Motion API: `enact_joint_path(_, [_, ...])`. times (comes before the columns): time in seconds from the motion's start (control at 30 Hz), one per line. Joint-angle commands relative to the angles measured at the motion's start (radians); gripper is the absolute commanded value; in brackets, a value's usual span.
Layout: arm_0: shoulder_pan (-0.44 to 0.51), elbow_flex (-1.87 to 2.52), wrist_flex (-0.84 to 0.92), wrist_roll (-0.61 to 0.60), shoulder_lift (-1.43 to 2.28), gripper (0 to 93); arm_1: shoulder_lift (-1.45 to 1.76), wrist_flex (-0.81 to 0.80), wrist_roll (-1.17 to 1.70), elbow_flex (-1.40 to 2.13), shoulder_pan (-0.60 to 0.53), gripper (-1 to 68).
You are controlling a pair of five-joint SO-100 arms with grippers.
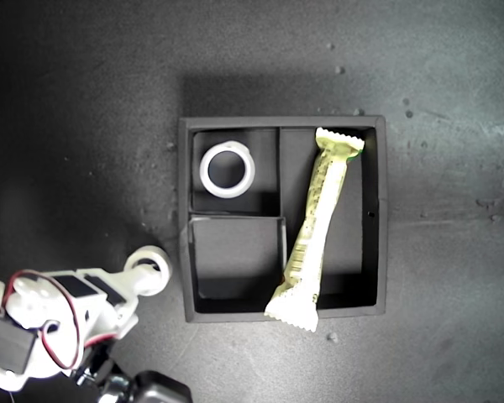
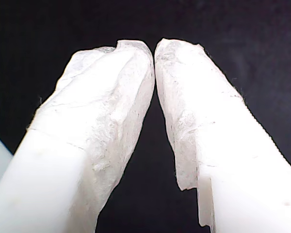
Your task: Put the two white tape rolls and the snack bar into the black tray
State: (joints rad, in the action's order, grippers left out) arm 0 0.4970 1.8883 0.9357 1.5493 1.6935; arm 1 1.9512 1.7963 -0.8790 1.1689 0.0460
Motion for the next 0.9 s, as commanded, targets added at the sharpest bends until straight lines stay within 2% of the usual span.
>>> enact_joint_path(0.0, [0.000,0.003,-0.021,0.012,0.000,16.3,0.028,-0.008,-0.008,0.002,-0.008,-0.1])
enact_joint_path(0.63, [-0.043,0.012,-0.035,0.014,-0.117,15.4,0.028,-0.023,-0.018,0.028,-0.052,-0.1])
enact_joint_path(0.87, [-0.138,-0.003,-0.031,0.035,-0.235,0.1,0.092,0.003,-0.147,-0.023,-0.101,-0.1])
